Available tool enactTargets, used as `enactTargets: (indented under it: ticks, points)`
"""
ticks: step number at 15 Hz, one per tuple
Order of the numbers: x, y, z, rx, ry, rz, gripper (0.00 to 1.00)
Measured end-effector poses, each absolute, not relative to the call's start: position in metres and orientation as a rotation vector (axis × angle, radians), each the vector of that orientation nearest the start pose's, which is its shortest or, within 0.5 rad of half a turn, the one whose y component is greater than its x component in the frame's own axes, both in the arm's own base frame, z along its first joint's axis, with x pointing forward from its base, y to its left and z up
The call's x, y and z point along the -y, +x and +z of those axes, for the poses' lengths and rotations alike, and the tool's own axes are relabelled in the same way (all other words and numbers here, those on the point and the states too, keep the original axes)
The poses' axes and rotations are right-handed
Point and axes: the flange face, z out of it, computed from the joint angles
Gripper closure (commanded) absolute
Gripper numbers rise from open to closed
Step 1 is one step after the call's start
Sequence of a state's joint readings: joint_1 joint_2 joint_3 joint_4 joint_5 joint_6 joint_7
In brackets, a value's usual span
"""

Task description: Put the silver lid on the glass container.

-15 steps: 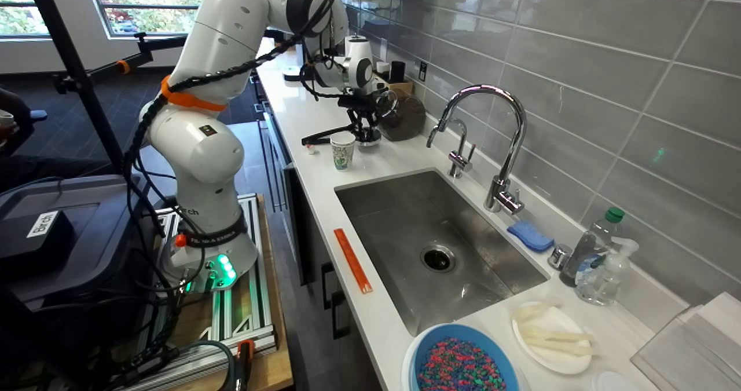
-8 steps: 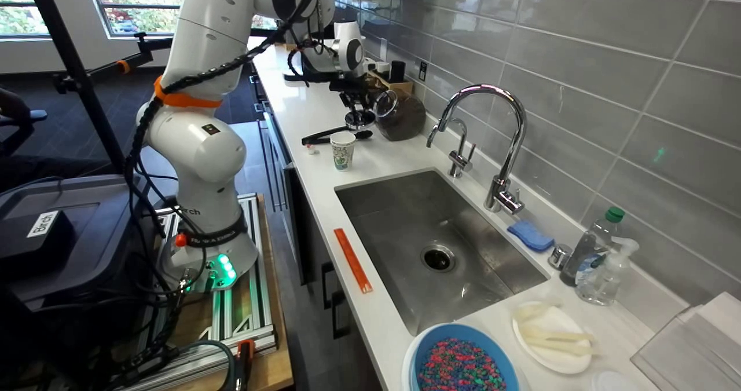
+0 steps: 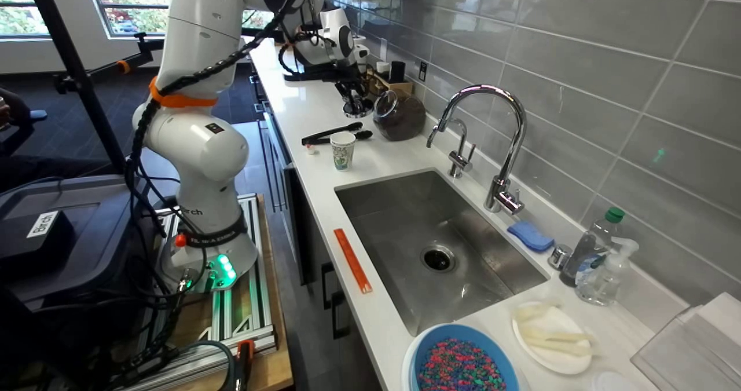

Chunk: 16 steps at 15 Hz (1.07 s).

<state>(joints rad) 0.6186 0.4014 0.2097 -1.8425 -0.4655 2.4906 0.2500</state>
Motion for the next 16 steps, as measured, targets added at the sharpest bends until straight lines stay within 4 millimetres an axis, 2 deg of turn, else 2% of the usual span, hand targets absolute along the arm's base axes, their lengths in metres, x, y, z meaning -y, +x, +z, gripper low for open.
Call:
enactTargets:
  ticks: [8, 16]
  points:
    - [-0.486, 0.465, 0.349, 1.224, -2.936, -0.784, 0.79]
    - [-0.498, 0.476, 0.350, 1.150, -2.954, -0.905, 0.79]
